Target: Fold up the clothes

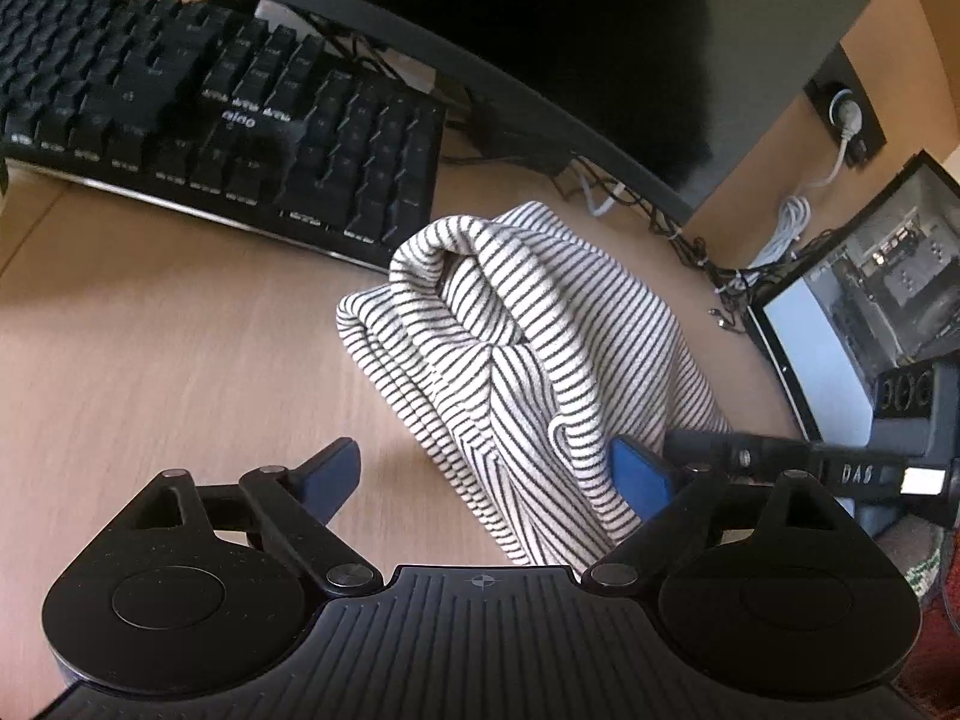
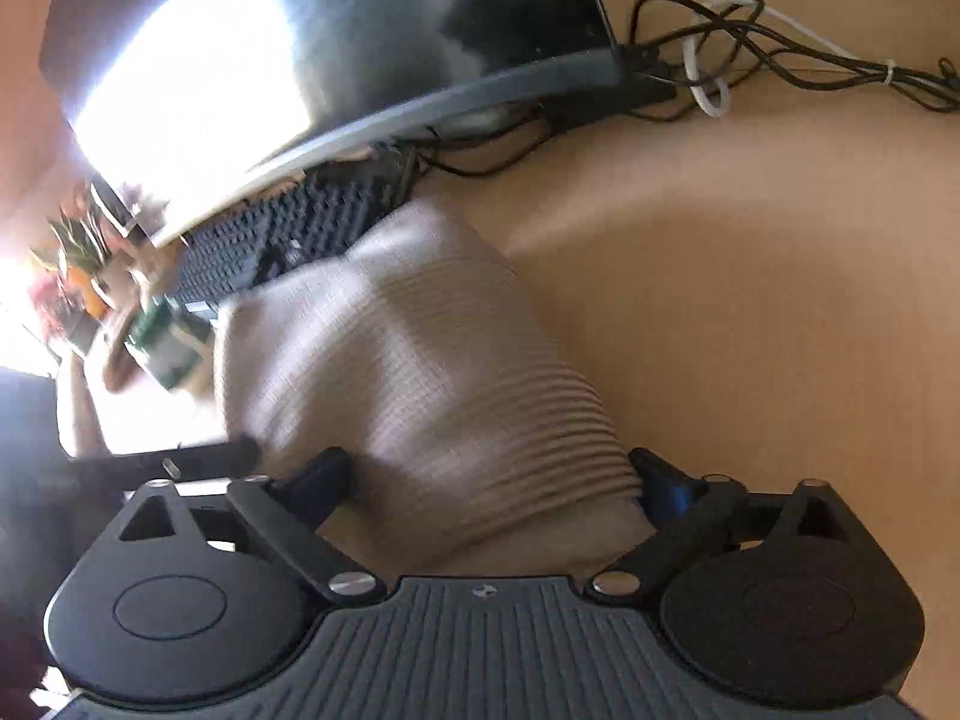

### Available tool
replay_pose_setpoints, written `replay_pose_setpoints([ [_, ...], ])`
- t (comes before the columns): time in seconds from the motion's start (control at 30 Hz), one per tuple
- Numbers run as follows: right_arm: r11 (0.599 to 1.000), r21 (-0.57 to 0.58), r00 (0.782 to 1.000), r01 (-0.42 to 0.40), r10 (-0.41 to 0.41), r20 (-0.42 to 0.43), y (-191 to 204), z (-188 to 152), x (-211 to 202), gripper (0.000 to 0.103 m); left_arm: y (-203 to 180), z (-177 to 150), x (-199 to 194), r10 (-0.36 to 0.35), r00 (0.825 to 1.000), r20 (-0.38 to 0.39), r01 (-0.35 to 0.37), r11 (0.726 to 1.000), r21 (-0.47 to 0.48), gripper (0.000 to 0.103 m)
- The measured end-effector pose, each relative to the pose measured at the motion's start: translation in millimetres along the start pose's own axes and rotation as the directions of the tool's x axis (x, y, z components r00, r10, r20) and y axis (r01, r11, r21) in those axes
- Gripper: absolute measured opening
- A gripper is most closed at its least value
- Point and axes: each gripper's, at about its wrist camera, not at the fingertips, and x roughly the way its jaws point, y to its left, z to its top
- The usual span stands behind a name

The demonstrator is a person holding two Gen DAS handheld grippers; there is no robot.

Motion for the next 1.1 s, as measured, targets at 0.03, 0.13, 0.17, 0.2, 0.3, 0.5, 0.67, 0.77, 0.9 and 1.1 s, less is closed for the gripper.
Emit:
replay_pose_setpoints([
  [0.03, 1.000, -0.028, 1.000, 0.000, 0.001, 0.015, 8, 7, -4, 0.077, 1, 1, 1, 0.002, 1.000, 0.001, -0.002, 1.000, -0.005, 0.094],
  [0.13, 0.993, -0.115, 0.996, -0.022, 0.031, 0.080, 25, 28, -28, 0.060, 1, 4, 5, -0.002, 1.000, 0.002, 0.002, 1.000, -0.015, 0.093],
  [0.17, 0.990, -0.139, 0.996, -0.013, 0.024, 0.081, 29, 34, -30, 0.059, 1, 4, 6, -0.005, 1.000, 0.001, 0.005, 1.000, -0.020, 0.093],
  [0.2, 0.986, -0.164, 0.998, 0.019, -0.007, 0.070, 32, 39, -26, 0.059, 1, 5, 8, -0.009, 1.000, 0.000, 0.009, 1.000, -0.025, 0.093],
  [0.3, 0.977, -0.187, 0.994, 0.104, -0.107, -0.007, 24, 33, -3, 0.060, -5, 6, 12, -0.011, 1.000, 0.004, 0.011, 1.000, -0.009, 0.093],
  [0.5, 0.991, -0.114, 0.997, 0.069, -0.071, -0.015, 4, 17, 13, 0.065, -17, 3, 14, 0.062, 0.997, 0.047, -0.062, 0.998, -0.007, 0.098],
  [0.67, 0.990, -0.142, 1.000, 0.027, -0.029, -0.010, -10, 16, 5, 0.083, -36, -10, 5, 0.179, 0.978, 0.111, -0.173, 0.983, -0.063, 0.098],
  [0.77, 0.983, -0.181, 1.000, 0.006, -0.005, 0.009, -17, 13, -8, 0.095, -50, -23, -7, 0.247, 0.954, 0.173, -0.228, 0.966, -0.123, 0.097],
  [0.9, 0.962, -0.271, 0.998, -0.018, 0.035, 0.057, -22, 7, -34, 0.103, -80, -51, -25, 0.337, 0.907, 0.253, -0.294, 0.936, -0.193, 0.098],
  [1.1, 0.921, -0.388, 0.988, -0.020, 0.076, 0.132, -34, -7, -76, 0.103, -151, -110, -33, 0.508, 0.781, 0.362, -0.439, 0.860, -0.260, 0.103],
])
